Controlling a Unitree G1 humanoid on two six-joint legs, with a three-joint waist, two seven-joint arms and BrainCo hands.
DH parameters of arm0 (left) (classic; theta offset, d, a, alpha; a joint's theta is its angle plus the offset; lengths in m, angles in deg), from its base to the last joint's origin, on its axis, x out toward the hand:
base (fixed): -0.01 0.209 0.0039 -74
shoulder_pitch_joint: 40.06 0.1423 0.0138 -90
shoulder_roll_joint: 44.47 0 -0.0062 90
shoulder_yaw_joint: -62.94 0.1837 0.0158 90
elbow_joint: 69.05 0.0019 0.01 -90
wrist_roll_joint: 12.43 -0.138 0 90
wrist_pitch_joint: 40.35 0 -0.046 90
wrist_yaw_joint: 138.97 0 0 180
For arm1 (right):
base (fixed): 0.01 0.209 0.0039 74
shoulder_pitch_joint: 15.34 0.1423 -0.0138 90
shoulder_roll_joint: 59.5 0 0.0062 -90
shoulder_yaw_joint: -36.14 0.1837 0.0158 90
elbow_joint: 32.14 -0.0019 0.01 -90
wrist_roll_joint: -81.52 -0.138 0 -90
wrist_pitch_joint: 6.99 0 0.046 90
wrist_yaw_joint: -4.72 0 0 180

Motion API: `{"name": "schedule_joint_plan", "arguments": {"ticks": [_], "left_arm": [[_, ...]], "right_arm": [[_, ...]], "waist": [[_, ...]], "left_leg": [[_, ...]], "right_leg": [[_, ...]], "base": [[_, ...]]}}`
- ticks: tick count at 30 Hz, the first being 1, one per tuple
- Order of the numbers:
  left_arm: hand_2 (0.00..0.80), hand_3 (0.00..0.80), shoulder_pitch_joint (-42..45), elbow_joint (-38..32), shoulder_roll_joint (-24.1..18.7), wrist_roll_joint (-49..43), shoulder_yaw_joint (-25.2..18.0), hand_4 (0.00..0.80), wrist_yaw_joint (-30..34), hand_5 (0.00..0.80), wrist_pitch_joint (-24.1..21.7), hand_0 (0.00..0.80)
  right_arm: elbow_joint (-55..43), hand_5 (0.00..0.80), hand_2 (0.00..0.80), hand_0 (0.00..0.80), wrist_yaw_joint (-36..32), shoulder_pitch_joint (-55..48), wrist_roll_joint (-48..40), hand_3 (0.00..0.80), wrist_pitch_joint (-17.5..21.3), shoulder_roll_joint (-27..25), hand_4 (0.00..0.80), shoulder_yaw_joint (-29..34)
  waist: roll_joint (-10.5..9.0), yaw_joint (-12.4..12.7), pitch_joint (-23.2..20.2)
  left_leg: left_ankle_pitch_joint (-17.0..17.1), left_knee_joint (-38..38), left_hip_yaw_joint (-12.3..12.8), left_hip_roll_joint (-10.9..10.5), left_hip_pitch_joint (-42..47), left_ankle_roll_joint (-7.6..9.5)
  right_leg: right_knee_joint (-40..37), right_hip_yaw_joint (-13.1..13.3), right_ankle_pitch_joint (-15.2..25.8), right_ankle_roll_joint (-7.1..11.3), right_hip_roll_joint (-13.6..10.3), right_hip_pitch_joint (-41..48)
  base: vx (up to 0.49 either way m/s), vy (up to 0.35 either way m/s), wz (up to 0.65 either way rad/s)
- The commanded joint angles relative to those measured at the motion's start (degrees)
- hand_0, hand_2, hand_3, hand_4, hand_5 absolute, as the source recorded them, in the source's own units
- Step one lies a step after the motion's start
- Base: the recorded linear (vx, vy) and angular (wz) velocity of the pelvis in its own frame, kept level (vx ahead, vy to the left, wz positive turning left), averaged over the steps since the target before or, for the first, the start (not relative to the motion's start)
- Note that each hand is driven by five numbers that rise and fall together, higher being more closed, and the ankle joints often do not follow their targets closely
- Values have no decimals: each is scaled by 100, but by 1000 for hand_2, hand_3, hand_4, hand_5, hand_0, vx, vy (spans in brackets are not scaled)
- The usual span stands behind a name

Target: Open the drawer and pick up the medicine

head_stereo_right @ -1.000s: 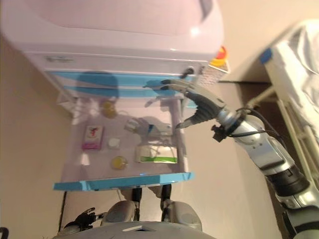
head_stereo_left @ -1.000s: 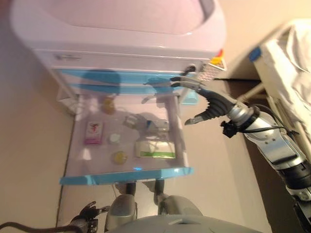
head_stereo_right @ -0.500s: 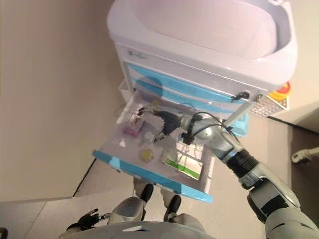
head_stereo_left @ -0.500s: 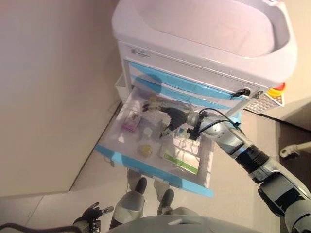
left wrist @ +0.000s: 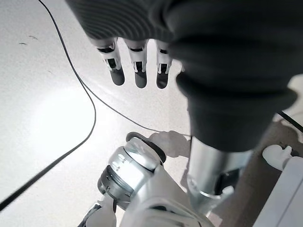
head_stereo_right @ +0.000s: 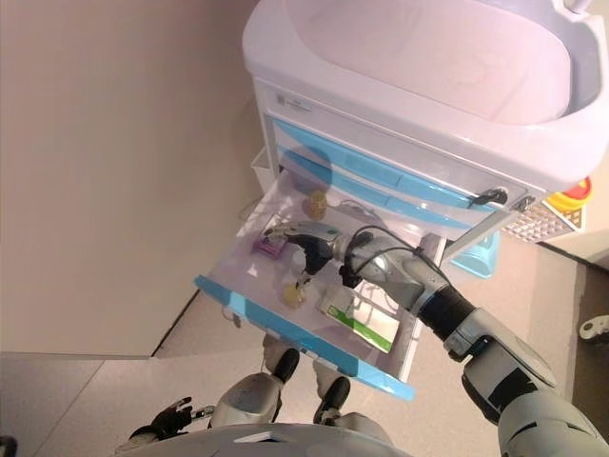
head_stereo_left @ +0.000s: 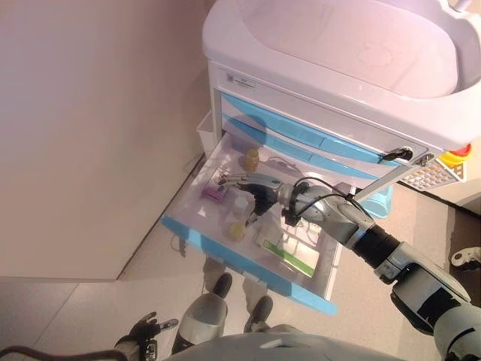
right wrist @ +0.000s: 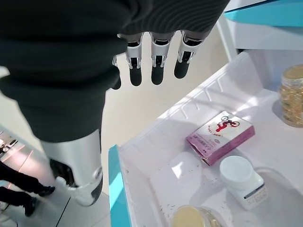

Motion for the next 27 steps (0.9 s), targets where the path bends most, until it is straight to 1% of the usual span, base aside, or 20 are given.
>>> {"name": "schedule_joint_plan", "arguments": {"ticks": [1, 7, 14, 15, 20, 24, 27], "left_arm": [[0, 0, -28, 163, -135, -181, 148, 0, 28, 0, -60, 0], [0, 0, -35, 142, -132, -247, 190, 0, 35, 0, -27, 0], [0, 0, -10, 151, -103, -240, 195, 0, 0, 0, -31, 0], [0, 0, 21, 159, -70, -269, 190, 0, -14, 0, -48, 0], [0, 0, 54, 190, -20, -258, 192, 0, -27, 0, -72, 0], [0, 0, 80, 205, 15, -281, 193, 0, -27, 0, -113, 0], [0, 0, 113, 211, 24, -247, 175, 0, -12, 0, -164, 0]], "right_arm": [[-162, 0, 0, 0, 279, 305, 40, 0, 306, 18, 0, -327], [-199, 0, 0, 0, 332, 326, 0, 0, 321, -30, 0, -355], [-352, 0, 0, 0, 707, 227, -141, 0, 212, -55, 0, -169], [-373, 0, 0, 0, 891, 152, -180, 0, 218, -43, 0, -43], [-513, 0, 0, 0, 1289, 20, -363, 0, 250, -6, 0, 269], [-782, 0, 0, 0, 1498, -90, -474, 0, 199, -21, 0, 555], [-1085, 0, 0, 0, 1467, -205, -540, 0, 172, -144, 0, 841]], "waist": [[-159, 112, -199], [-143, 106, -230], [-124, 67, -250], [-108, 38, -259], [-67, -30, -280], [-48, -93, -272], [-41, -167, -276]], "left_leg": [[-182, -144, 27, -174, -130, -116], [-173, -187, 2, -180, -103, -104], [-158, -247, 14, -174, -62, -97], [-155, -264, 33, -172, -54, -93], [-151, -290, 104, -147, -41, -77], [-160, -298, 154, -136, -22, -63], [-173, -301, 220, -118, -4, -53]], "right_leg": [[684, 0, -652, 164, 25, 66], [661, 9, -638, 175, 19, 76], [613, 30, -602, 195, 23, 88], [597, 39, -589, 209, 22, 87], [592, 92, -573, 221, 26, 67], [592, 147, -561, 228, 32, 60], [589, 213, -551, 232, 39, 50]], "base": [[0, 0, 0], [0, 0, 0], [0, 0, 0], [0, 0, 0], [-1, 4, -1], [0, 15, -8], [1, 8, -1]]}}
